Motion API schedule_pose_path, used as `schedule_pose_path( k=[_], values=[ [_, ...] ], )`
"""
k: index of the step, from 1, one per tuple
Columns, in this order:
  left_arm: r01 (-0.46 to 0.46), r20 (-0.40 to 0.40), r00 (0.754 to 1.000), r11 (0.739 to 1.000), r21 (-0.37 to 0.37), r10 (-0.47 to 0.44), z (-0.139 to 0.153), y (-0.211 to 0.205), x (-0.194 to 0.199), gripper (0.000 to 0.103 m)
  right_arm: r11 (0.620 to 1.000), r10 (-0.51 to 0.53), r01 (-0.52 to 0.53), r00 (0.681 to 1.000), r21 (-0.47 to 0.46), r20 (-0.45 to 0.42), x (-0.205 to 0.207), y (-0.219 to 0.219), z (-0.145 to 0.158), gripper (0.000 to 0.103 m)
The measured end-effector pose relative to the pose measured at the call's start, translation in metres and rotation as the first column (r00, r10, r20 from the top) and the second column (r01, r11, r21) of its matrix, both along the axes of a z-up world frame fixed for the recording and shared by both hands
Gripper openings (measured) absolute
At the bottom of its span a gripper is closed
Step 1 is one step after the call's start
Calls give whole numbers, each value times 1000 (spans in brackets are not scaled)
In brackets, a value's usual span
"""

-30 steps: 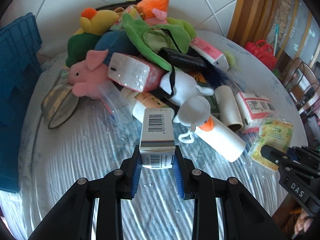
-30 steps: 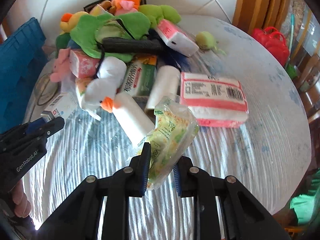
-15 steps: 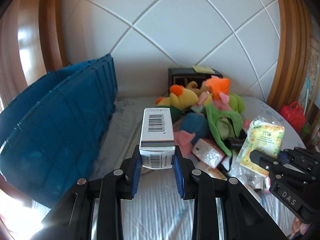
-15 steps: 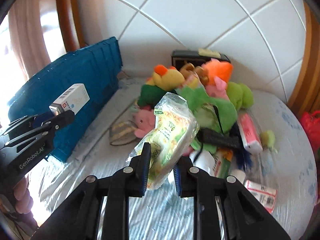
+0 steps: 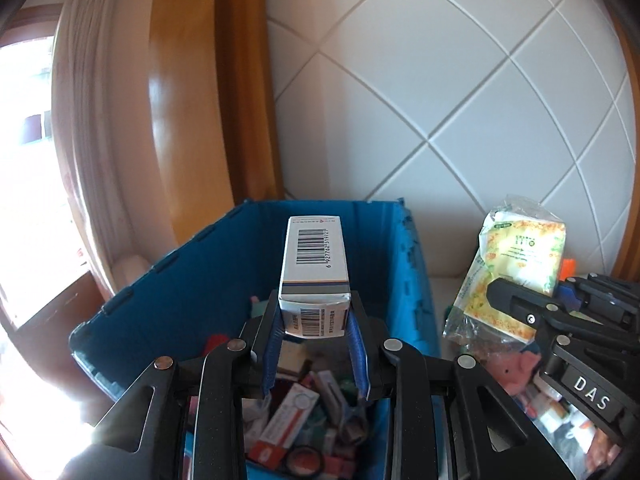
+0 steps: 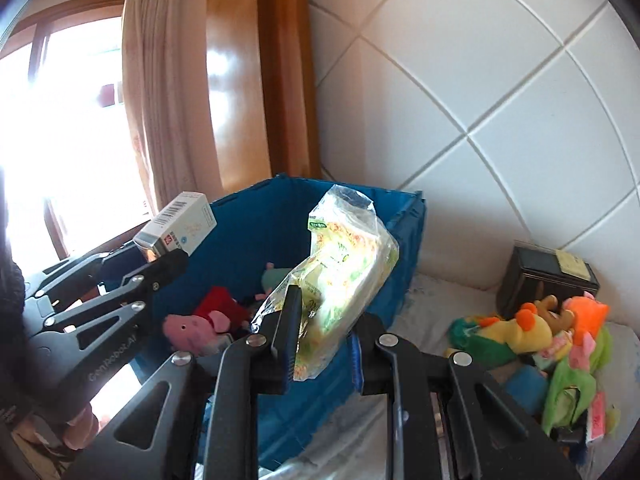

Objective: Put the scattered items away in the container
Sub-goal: 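Carry the white box into the blue crate while the right tool drops the packet in, then open both tools over the crate and pull back toward the pile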

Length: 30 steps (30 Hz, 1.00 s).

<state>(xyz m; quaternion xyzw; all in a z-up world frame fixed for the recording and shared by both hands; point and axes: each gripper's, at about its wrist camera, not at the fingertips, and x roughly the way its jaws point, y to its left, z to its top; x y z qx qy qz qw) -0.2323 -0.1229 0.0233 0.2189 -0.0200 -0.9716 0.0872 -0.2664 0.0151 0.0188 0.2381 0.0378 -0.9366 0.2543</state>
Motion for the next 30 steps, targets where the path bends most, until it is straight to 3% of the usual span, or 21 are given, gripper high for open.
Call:
schedule_pose_path(
  k=[4,10,12,13,14,16,30],
  values=[
    [-38,43,998,999,36,37,-13,-54,-13,29,999,31,-32,999,39,30,-8,-50,-11,21],
    [-37,72,997,996,76,31,-25,-92,-23,31,996,-9,4,998,86,54,-14,-79,-21,21],
    [-38,77,997,996,85,31,-28,-98,-24,50,994,-37,31,998,104,52,-14,-81,-22,27],
    [-37,78,996,995,90,30,-29,-100,-25,72,993,-48,42,998,109,50,-13,-81,-22,43],
    [-40,72,997,995,90,33,-31,-101,-24,82,992,-57,52,997,112,49,-12,-80,-22,68],
    [-43,69,997,995,91,37,-33,-103,-23,83,990,-80,75,996,117,39,-10,-77,-22,79],
    [-12,102,995,994,109,1,-42,-72,-9,85,974,-216,213,976,78,28,17,-19,-17,80]
  ],
)
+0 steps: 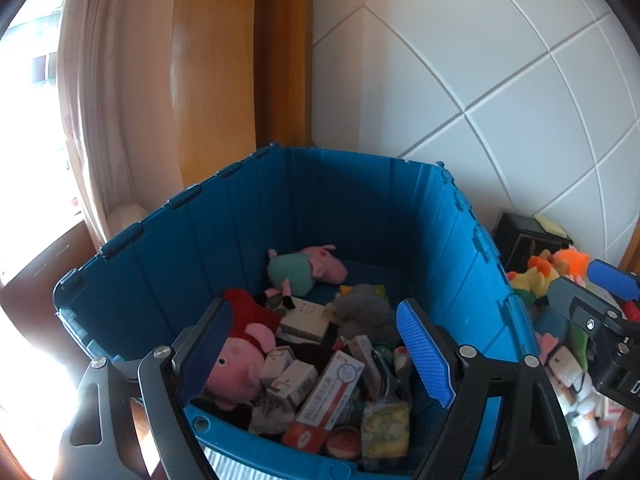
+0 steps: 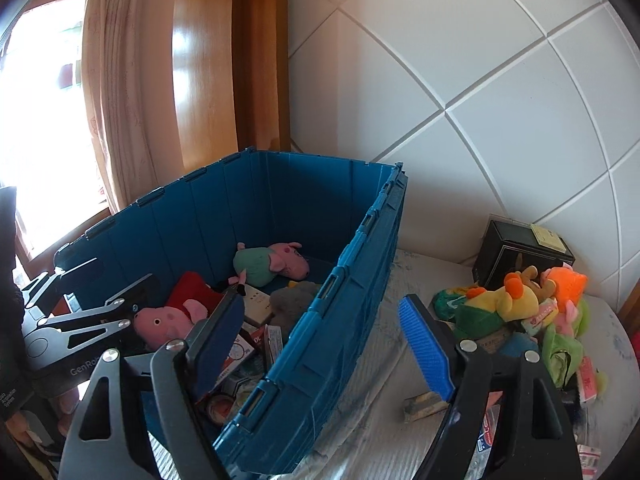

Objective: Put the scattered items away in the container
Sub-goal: 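Open both tools over the crate and pull back toward the pile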

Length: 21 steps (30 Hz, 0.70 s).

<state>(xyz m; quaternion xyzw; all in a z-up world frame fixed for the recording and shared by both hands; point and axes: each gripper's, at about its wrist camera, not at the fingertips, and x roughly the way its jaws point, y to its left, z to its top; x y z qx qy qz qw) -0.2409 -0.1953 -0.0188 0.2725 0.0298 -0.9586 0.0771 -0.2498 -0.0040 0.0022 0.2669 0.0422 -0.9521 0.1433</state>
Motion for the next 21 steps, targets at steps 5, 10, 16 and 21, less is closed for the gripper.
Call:
schedule_pose_path(
  k=[5,10,16,21],
  values=[
    [44,-28,999,999,-7,-45,11,28,11,85,998,-54,54,998,-11,-11,14,31,3,85],
    [97,-56,994,995,-23,-99,22,64,24,87,994,-108,107,994,-23,-34,31,66,8,95],
    [166,-81,982,985,-46,-169,29,114,41,91,985,-168,165,985,-49,-49,52,118,8,96],
    [169,-104,980,985,-37,-172,31,160,56,100,983,-176,173,984,-54,-39,62,169,3,98]
  ],
)
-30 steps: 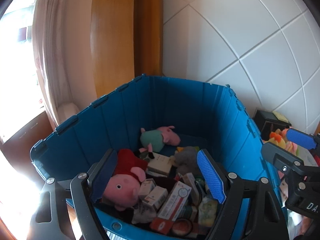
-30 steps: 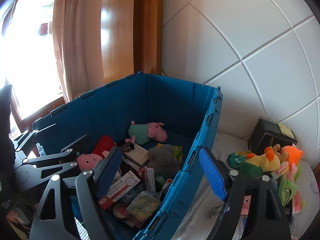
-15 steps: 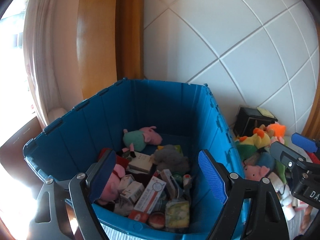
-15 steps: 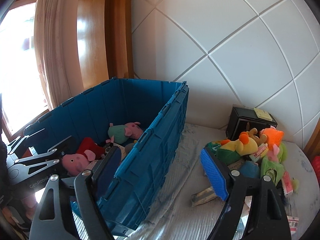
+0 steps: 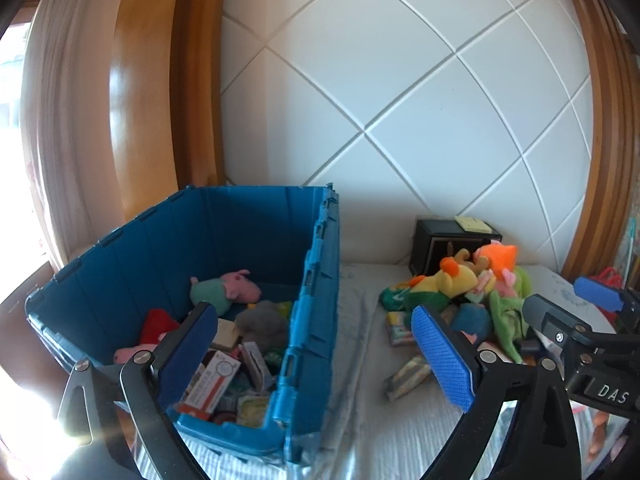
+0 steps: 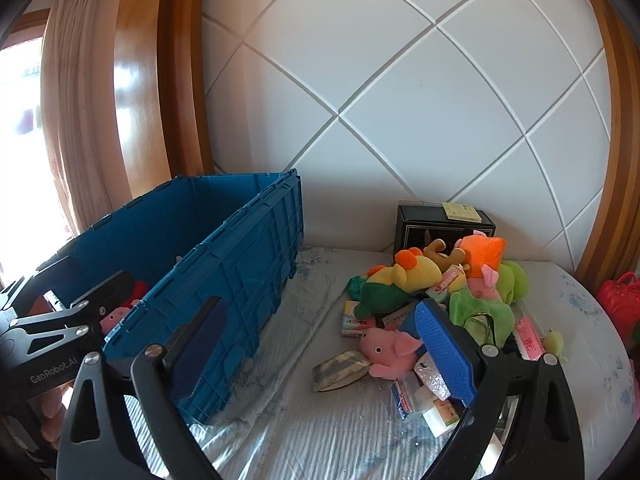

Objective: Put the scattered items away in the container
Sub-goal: 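Open both tools over the crate and pull back toward the pile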

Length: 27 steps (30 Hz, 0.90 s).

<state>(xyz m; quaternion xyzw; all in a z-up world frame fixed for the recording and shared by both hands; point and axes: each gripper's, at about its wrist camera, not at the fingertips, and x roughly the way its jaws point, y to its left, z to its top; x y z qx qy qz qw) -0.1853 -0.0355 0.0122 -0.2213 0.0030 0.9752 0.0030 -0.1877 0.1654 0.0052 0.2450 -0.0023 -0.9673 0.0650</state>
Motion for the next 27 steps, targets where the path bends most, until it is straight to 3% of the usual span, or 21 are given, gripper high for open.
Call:
schedule_pose_path(
  k=[2,6,15,20,27],
  values=[
    [2,-4,1000,1000,-4,-2,1,21,4,100,1000,-6,6,1000,5,-1,4,23,-2,103],
    [13,2,1000,1000,-1,-13,-3,64,8,102,1000,-28,28,999,3,16,9,71,-10,103],
    [87,110,990,996,-20,-84,-46,166,-3,102,984,-178,177,976,23,126,18,194,-54,103],
    [118,226,968,992,-49,-104,-87,205,-20,102,970,-242,241,944,33,222,17,248,-93,103],
    [152,378,919,985,-86,-109,-149,242,-43,102,957,-283,284,890,49,359,9,287,-155,103]
  ],
)
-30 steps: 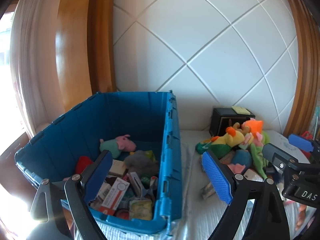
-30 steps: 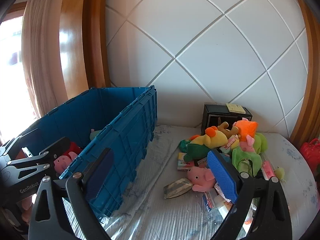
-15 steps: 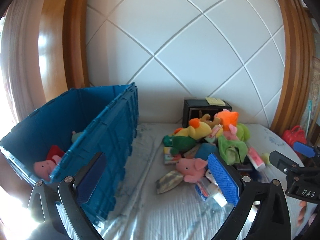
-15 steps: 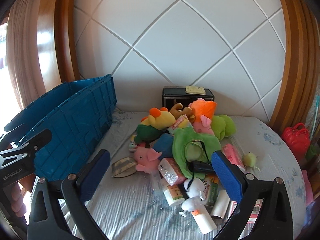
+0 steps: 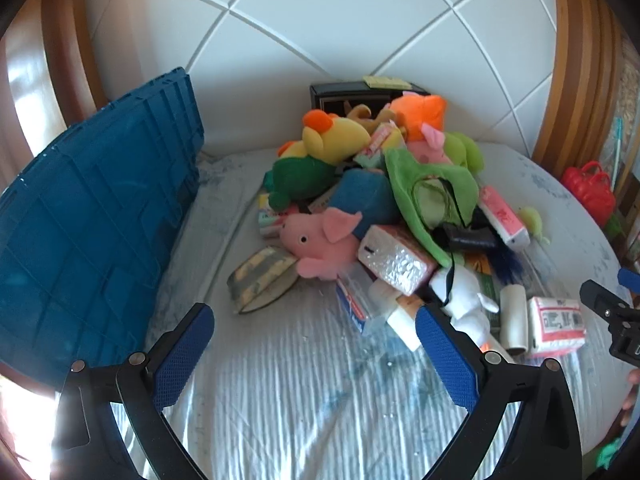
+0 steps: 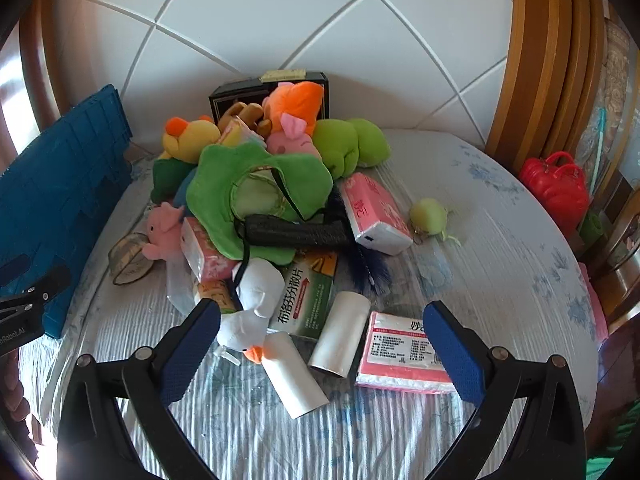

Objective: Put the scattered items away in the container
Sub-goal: 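Open both tools over the crate and pull back toward the pile, then grasp the clear toothpick box with the left tool while the right tool grasps the white plush toy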

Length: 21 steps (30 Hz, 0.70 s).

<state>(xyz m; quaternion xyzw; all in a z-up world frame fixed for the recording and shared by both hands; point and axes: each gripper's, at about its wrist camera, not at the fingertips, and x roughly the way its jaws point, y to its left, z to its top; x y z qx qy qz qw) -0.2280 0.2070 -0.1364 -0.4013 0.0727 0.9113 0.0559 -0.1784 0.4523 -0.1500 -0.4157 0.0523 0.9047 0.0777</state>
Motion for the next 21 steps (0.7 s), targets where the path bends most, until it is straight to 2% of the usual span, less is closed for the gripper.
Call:
schedule_pose_path(
  k=[7,17,18,20,21],
  values=[
    [0,88,996,999,-48,4,-39,10,-19,102,1000,-10,12,997,-28,78,-16,8,-34,103],
    [28,175,984,999,-29,-22,-77,29,-65,100,997,51,-42,988,-63,144,-61,-18,-65,103],
    [25,184,983,999,-24,-20,-82,32,-72,97,996,57,-47,987,-70,149,-67,-21,-69,103],
    [21,223,975,1000,-15,-17,-95,34,-86,64,995,69,-55,984,-85,165,-78,-25,-77,103],
    [21,248,969,1000,-7,-18,-102,35,-92,59,994,75,-59,982,-94,174,-84,-27,-81,103]
  ],
)
